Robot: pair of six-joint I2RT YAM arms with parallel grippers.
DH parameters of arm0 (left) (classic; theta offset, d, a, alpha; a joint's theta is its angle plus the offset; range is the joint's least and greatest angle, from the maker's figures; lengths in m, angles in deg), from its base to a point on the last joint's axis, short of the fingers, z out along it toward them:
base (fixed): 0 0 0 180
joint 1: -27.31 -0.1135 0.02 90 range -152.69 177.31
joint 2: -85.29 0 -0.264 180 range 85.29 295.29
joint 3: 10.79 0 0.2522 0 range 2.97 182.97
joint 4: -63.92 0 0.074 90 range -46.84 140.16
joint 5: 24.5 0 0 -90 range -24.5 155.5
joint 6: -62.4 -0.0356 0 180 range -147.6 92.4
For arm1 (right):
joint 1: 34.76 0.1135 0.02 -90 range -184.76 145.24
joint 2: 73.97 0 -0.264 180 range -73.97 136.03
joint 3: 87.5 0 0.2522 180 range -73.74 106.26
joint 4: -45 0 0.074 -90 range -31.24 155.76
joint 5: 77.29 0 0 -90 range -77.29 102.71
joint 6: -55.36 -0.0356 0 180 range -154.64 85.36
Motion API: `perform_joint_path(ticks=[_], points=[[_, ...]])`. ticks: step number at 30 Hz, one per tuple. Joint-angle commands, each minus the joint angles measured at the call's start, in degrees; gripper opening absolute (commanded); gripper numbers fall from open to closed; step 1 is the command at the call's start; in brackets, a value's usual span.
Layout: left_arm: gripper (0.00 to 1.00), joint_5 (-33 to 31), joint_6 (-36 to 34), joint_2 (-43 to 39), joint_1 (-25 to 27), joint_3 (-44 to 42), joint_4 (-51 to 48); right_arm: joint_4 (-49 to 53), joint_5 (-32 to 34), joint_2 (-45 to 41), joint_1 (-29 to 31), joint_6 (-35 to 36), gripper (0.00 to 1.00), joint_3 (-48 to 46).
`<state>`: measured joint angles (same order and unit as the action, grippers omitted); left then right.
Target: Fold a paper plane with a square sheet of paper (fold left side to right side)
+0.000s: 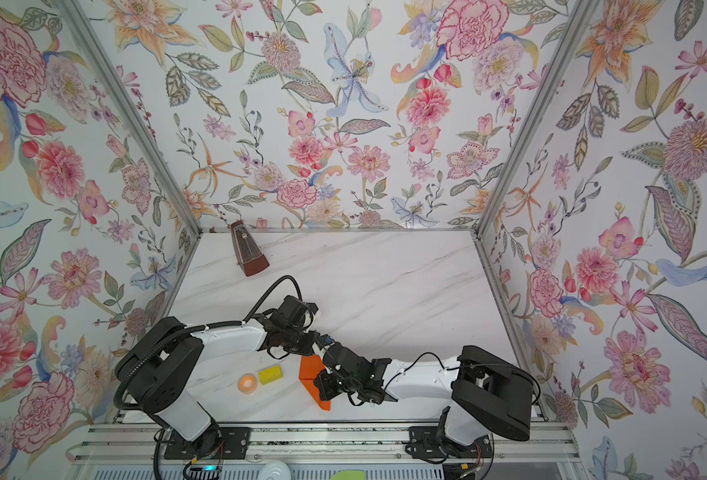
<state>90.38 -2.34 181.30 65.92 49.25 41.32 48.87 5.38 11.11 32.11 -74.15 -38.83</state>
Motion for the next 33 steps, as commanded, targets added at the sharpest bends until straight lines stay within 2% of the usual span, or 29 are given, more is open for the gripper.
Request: perform_joint_path(ticks=[1,19,33], points=[[0.02,-3.09,-1.51,2.05,0.04,-0.40,-3.88,2.45,-0.33,-0.79,-1.06,-0.33,0.00,-1.05],[0.02,-2.30,-1.88,3.18,0.06,0.65,-3.99,2.55,-1.00,1.04,-5.73,1.80,0.00,-1.35],[0.02,-2.28,-2.05,2.98,0.02,0.57,-4.22,1.67,-1.47,3.78,-6.09,1.98,0.00,-1.26]])
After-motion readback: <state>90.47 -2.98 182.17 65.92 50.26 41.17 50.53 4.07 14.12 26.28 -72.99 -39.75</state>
